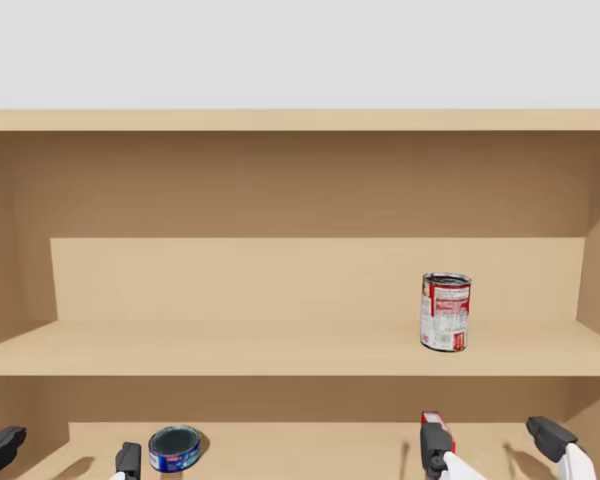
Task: Look through the shelves, find the pudding box, and take it.
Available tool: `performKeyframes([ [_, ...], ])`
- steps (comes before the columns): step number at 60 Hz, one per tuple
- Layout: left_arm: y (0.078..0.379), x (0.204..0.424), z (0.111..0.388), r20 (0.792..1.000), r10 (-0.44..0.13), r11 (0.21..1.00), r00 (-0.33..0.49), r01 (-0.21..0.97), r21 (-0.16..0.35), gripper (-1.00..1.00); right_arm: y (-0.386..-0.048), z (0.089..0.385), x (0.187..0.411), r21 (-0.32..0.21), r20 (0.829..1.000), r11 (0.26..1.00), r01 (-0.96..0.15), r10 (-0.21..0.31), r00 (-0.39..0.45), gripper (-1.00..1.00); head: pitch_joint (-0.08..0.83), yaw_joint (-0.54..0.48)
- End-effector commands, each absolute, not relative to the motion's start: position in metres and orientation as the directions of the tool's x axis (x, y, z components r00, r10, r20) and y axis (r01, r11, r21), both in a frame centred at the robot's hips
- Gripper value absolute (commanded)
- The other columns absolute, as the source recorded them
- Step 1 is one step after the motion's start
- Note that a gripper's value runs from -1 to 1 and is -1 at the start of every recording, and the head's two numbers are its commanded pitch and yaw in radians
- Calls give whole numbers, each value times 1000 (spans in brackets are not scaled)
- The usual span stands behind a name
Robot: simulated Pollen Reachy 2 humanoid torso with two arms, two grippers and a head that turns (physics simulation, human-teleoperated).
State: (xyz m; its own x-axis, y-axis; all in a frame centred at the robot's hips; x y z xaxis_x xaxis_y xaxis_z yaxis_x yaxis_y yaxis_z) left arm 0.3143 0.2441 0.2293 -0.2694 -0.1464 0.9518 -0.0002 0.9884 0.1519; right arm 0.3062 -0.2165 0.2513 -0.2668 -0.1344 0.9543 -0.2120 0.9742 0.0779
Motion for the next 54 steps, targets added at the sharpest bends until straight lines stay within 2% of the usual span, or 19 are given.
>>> performKeyframes([
  [1,244,314,229,952,-146,988,-269,0,152,-1000,-212,249,304,110,954,977,-184,-156,-255,-1000,10,1],
  [3,244,314,229,952,-145,989,-269,0,151,-1000,-212,249,303,101,952,979,-177,-146,-268,-1000,14,-1],
  [9,245,314,230,952,-144,989,-269,-4,149,-1000,-213,250,306,127,954,972,-198,-174,-246,-1000,43,-8],
  [15,245,314,230,953,-144,989,-268,-7,148,-1000,-213,249,307,125,954,975,-185,-169,-247,-1000,108,-14],
  [26,245,315,230,952,-148,988,-269,-2,153,-1000,-213,248,307,114,956,977,-178,-156,-248,-1000,291,-7],
  [35,246,315,230,951,-149,988,-271,-2,154,-1000,-212,247,308,107,958,977,-182,-151,-246,-1000,388,14],
  [47,246,315,230,953,-143,989,-268,1,148,-1000,-211,246,308,101,960,977,-189,-146,-237,-1000,523,128],
  [54,247,315,230,954,-138,990,-266,4,144,-1000,-210,246,307,100,961,977,-190,-144,-235,-1000,573,183],
])
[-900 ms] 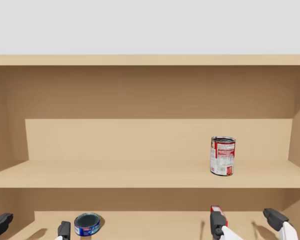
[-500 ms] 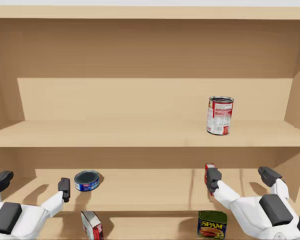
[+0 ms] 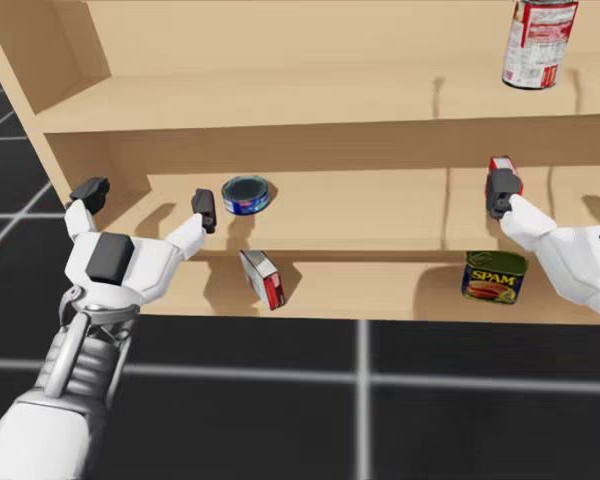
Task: Look through the shelves, find the pudding box, and take it.
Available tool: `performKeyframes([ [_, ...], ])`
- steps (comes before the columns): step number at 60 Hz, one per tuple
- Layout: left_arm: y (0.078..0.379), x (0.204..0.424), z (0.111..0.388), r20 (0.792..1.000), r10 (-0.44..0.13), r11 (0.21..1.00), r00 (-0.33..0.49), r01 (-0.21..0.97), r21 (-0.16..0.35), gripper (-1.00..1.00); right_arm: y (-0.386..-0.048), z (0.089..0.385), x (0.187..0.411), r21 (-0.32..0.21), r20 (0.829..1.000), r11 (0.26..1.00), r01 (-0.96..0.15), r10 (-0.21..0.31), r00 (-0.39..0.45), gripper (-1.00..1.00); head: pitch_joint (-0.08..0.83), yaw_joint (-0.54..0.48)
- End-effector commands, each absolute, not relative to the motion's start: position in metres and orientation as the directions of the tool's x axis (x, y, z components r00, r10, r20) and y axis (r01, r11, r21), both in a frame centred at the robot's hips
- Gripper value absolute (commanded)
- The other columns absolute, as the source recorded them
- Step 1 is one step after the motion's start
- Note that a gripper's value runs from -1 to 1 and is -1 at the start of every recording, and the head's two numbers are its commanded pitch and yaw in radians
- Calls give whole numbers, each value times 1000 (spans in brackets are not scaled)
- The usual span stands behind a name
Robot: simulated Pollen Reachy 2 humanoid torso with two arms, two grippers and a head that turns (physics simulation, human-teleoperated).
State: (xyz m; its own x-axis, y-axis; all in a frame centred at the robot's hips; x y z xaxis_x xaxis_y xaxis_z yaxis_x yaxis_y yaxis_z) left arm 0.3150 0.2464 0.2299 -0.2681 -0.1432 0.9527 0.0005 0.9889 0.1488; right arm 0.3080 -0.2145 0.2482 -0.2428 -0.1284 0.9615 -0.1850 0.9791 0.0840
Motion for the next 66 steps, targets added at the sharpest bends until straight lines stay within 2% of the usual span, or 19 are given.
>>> performKeyframes([
  [1,246,315,230,954,-137,990,-266,4,143,-1000,-210,246,307,100,962,977,-190,-144,-234,-1000,576,186],
  [13,246,314,232,961,-95,994,-259,35,107,-1000,-209,246,307,97,963,977,-192,-141,-230,-1000,600,214],
  [20,242,307,238,968,-37,995,-250,79,58,-1000,-209,246,307,97,963,977,-190,-141,-230,-1000,600,212],
  [26,240,290,250,973,21,988,-228,153,15,-1000,-209,245,308,99,963,977,-188,-141,-228,-1000,599,206],
  [32,238,267,263,975,54,976,-214,219,-6,-1000,-209,245,308,99,964,977,-189,-141,-226,-1000,603,207],
  [40,237,246,264,982,84,951,-171,307,-28,-1000,-210,245,308,99,964,977,-190,-141,-225,-1000,603,216],
  [49,236,230,253,990,82,928,-110,371,-36,-1000,-210,245,309,101,964,976,-191,-144,-225,-1000,603,223],
  [54,238,223,235,994,85,911,-65,410,-51,-1000,-211,245,309,101,963,976,-191,-144,-227,-1000,606,228],
  [66,247,226,195,997,79,867,24,492,-80,-1000,-211,245,309,103,963,976,-190,-146,-228,-1000,610,236],
])
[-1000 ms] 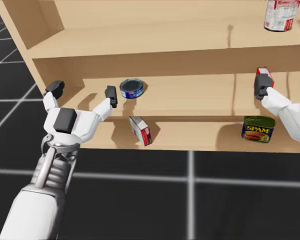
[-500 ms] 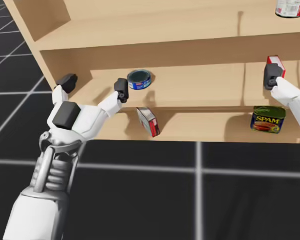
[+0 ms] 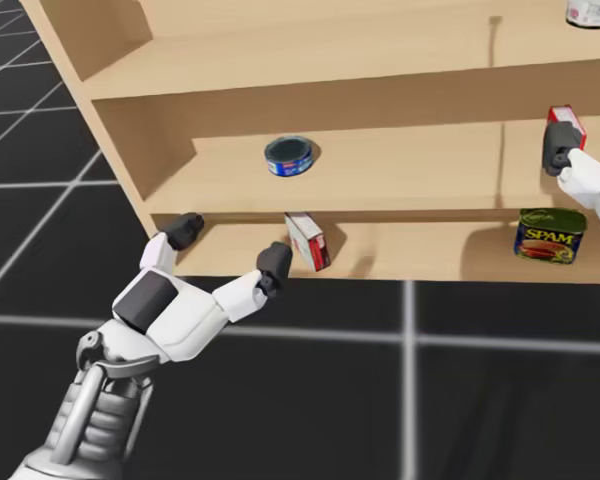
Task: Look through the shelves, find the pudding box, and take it.
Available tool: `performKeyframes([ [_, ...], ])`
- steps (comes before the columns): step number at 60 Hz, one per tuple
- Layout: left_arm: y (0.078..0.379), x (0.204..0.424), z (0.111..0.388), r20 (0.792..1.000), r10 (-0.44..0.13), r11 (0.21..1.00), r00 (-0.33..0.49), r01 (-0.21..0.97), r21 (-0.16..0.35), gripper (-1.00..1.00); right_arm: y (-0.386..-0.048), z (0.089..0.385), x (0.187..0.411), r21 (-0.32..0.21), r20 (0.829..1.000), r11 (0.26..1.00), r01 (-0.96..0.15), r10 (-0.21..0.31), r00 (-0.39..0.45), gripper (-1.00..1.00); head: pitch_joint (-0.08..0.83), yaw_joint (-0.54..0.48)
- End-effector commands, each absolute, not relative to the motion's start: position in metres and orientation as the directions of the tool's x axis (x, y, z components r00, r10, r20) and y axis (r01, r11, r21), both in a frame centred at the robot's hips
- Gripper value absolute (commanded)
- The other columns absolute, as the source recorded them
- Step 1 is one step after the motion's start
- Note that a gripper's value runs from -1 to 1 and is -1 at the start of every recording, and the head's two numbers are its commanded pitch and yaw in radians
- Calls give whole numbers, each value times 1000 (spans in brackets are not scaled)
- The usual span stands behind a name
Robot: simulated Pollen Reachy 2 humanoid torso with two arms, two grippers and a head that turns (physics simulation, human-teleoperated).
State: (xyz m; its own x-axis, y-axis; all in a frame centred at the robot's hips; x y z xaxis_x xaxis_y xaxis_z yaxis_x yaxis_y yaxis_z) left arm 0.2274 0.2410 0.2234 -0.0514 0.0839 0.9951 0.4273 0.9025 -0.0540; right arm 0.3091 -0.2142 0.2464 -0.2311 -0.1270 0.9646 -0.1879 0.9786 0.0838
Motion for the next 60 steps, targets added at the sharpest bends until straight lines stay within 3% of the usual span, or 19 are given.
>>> performKeyframes([
  [1,247,229,190,997,76,862,28,500,-80,-1000,-211,245,309,102,963,977,-189,-145,-228,-1000,608,239],
  [20,245,275,158,992,49,831,117,545,-105,-1000,-210,244,309,101,962,978,-185,-143,-231,-1000,611,255],
  [28,239,296,155,994,2,842,111,536,-62,-1000,-210,244,310,100,962,978,-184,-142,-232,-1000,614,254],
  [44,232,335,152,989,28,861,144,499,-97,-1000,-210,244,311,100,962,978,-182,-142,-233,-1000,626,259],
  [60,223,357,145,986,26,864,167,492,-106,-1000,-211,244,311,103,961,978,-180,-145,-235,-1000,630,260],
])
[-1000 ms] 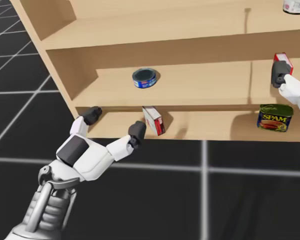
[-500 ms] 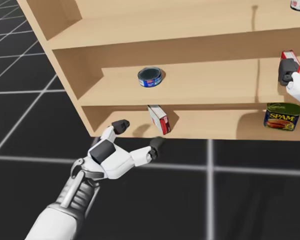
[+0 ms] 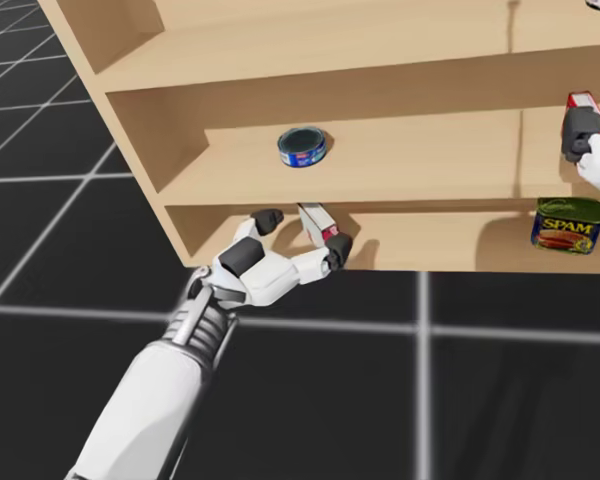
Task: Look through the shelves, find the pudding box, and take it.
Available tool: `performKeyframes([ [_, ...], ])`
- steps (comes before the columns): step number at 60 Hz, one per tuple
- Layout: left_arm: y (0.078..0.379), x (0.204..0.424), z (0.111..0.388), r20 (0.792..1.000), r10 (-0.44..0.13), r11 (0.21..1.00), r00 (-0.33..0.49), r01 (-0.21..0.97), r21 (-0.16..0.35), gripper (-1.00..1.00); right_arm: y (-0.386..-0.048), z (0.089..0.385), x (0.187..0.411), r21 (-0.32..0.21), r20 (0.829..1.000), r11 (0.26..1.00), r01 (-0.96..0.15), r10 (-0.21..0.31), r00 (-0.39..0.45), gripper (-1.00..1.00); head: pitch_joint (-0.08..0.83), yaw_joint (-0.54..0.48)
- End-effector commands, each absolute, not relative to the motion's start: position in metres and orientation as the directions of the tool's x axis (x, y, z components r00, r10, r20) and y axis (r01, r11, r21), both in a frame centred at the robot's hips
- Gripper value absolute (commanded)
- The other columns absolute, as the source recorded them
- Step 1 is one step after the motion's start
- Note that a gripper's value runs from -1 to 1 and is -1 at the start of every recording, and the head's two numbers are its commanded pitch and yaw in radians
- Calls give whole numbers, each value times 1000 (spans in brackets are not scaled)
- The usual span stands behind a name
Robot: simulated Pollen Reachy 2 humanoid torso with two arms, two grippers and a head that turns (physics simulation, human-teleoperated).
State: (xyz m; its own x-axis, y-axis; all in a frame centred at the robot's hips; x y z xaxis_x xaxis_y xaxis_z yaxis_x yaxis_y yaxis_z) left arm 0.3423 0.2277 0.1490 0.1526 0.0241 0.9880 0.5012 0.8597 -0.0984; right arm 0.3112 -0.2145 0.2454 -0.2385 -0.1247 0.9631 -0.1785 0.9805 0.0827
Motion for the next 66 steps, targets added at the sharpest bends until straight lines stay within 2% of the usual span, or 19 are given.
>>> performKeyframes([
  [1,223,358,144,986,26,865,167,491,-105,-1000,-211,244,311,103,961,978,-180,-145,-235,-1000,630,260],
  [12,218,372,139,983,27,867,183,485,-115,-1000,-212,244,310,105,960,978,-178,-147,-237,-1000,630,260],
  [25,215,389,134,983,11,864,184,494,-102,-1000,-213,245,311,105,960,979,-176,-146,-239,-1000,632,257],
  [47,212,400,124,980,-22,849,198,521,-87,-971,-213,245,311,97,961,981,-168,-136,-242,-1000,638,253],
  [49,213,399,123,980,-21,851,197,518,-86,-884,-213,245,311,96,961,981,-169,-136,-241,-1000,638,253],
  [50,213,399,122,981,-17,854,191,514,-85,159,-213,245,311,97,961,981,-169,-137,-241,-1000,639,253],
  [51,213,399,122,981,-17,853,193,514,-86,610,-213,245,311,97,961,981,-169,-136,-241,-1000,639,253],
  [53,214,398,122,983,-16,853,185,515,-83,906,-213,245,311,96,961,981,-169,-135,-241,-1000,639,253],
  [55,214,398,121,982,-14,852,186,516,-85,1000,-213,245,311,95,961,981,-168,-134,-242,-1000,640,253],
  [66,217,397,121,986,-8,857,169,509,-81,1000,-213,244,312,93,961,981,-168,-133,-243,-1000,640,253],
])
